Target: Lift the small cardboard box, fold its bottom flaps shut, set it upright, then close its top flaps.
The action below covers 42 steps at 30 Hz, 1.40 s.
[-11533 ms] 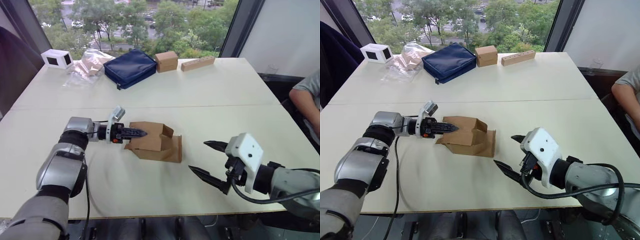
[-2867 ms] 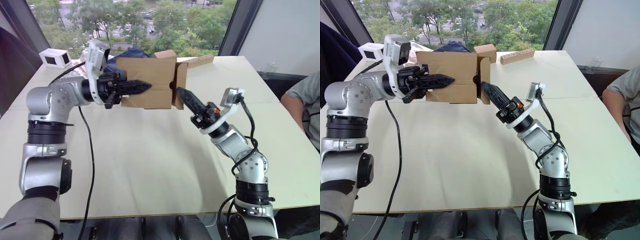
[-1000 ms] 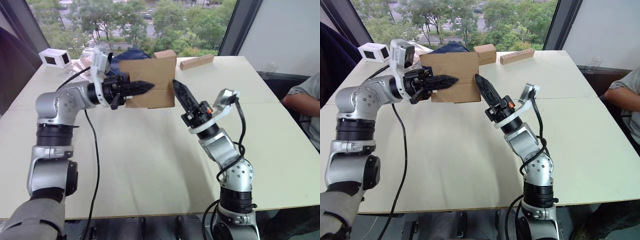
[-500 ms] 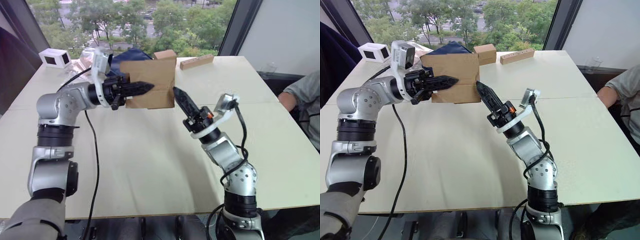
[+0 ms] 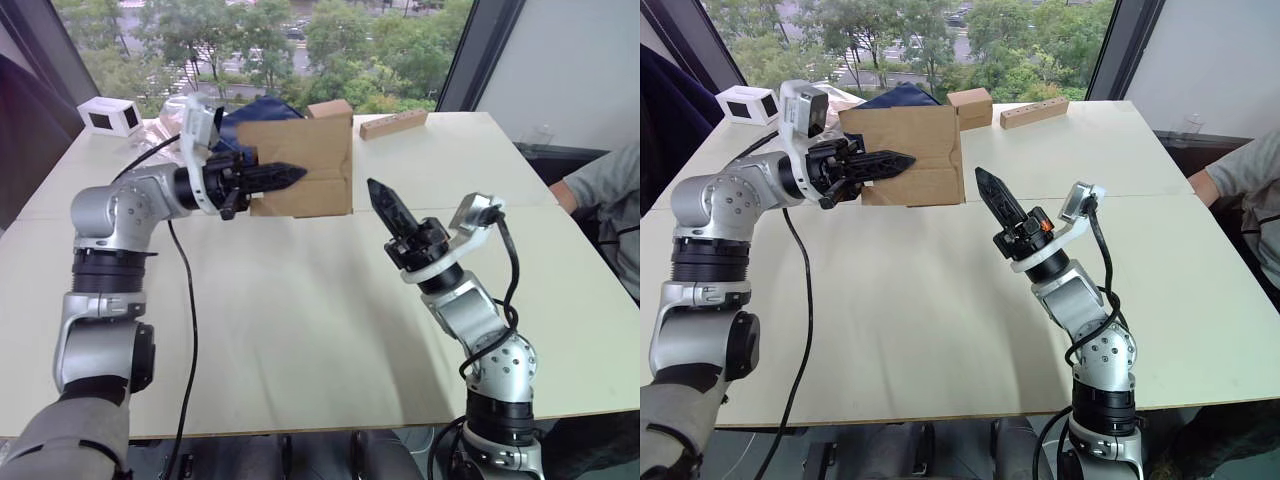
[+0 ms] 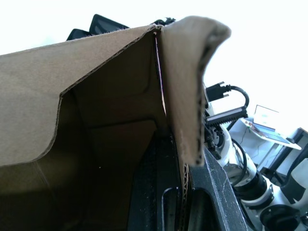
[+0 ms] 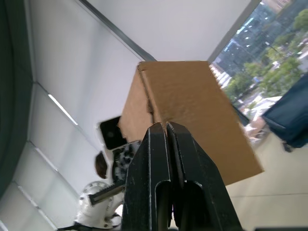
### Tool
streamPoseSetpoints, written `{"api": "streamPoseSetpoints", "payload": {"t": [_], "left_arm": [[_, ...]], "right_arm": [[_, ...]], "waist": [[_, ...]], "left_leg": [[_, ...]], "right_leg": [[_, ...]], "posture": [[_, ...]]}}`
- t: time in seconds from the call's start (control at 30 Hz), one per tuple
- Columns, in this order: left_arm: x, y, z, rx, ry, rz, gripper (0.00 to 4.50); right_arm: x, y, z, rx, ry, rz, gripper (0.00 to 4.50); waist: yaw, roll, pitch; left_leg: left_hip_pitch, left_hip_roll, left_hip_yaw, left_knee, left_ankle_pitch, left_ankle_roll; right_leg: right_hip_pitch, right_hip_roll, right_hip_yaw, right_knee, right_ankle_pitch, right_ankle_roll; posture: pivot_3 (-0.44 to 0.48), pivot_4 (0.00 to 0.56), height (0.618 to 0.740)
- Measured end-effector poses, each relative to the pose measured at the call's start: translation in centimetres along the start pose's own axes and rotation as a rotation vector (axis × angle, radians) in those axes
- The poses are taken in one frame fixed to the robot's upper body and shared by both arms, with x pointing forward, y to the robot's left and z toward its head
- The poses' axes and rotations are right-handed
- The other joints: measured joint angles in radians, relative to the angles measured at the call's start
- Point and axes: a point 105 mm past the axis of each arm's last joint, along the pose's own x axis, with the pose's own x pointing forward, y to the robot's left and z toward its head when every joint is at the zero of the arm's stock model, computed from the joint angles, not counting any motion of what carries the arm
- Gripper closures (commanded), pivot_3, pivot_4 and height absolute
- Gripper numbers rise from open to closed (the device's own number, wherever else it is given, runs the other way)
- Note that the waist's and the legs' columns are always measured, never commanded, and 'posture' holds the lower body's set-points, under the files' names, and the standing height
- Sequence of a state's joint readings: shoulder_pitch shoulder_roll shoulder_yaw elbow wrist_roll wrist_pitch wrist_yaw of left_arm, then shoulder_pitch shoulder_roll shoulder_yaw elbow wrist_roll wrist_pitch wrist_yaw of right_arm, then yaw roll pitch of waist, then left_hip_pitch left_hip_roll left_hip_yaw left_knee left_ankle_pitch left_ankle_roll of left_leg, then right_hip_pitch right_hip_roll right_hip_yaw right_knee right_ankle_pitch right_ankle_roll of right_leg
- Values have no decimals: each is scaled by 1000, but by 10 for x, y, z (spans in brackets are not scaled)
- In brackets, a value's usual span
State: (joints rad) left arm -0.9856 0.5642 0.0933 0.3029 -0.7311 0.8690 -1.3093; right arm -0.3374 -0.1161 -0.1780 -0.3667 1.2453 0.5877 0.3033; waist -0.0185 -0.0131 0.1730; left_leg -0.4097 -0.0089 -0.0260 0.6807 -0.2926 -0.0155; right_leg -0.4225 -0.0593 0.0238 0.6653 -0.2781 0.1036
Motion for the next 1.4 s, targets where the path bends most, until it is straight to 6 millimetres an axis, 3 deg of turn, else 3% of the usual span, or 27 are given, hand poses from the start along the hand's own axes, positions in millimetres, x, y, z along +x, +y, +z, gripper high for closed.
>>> {"api": "streamPoseSetpoints", "payload": {"t": [0.13, 0.3, 0.7, 0.83, 1.03, 1.2, 1.27, 1.4], "left_arm": [[0, -1, 0, 2, 2, -8, 4500], [1, -3, -2, -2, 14, -31, 4500], [2, 1, -12, -16, 79, -16, 4500], [4, 3, -18, 20, 166, 1, 4500], [-5, 9, -12, 276, 587, 72, 4500], [7, 14, -30, 349, 842, 3, 4500], [8, 19, -38, 398, 994, 4, 4500], [12, 20, -54, 505, 1194, -67, 4500]], "right_arm": [[10, -1, 2, -67, 33, 2, 4434], [24, 8, -14, -66, 106, 76, 4434], [22, 2, -27, -107, 153, 55, 4434], [8, -7, -22, -168, 175, -18, 4434], [-57, -19, 12, -481, 438, -190, 4434], [-73, -5, 5, -633, 644, -154, 4434], [-89, -3, -5, -716, 811, -153, 4434], [-101, 10, -24, -798, 954, -99, 4434]], "waist": [[-1, 0, 0], [-2, 0, 0], [0, 0, 0], [5, 0, 0], [7, 0, 0], [2, 1, 1], [5, 1, 1], [4, 1, 1]], "left_leg": [[0, 0, 0, 0, 0, 0], [0, 0, 0, 0, 0, 0], [0, 0, 0, 0, 0, 0], [0, 0, 0, 0, 0, 0], [-1, -5, 0, 0, 0, 1], [0, -2, 0, 0, -1, 2], [0, -2, 0, 0, -2, 4], [0, 1, 0, 1, -2, 4]], "right_leg": [[0, 1, 0, 0, 0, 0], [0, 1, 0, 0, 0, 0], [0, 1, 0, 0, 0, 0], [0, 0, 0, 0, 0, 0], [1, -2, 0, -1, 0, 0], [2, 3, 0, -2, -1, 0], [2, 3, 0, -2, -1, 0], [2, 3, 1, -3, -1, 0]], "posture": [[0, 150, 740], [0, 150, 740], [0, 150, 740], [0, 150, 740], [0, 150, 740], [0, 150, 740], [0, 150, 740], [0, 150, 740]]}}
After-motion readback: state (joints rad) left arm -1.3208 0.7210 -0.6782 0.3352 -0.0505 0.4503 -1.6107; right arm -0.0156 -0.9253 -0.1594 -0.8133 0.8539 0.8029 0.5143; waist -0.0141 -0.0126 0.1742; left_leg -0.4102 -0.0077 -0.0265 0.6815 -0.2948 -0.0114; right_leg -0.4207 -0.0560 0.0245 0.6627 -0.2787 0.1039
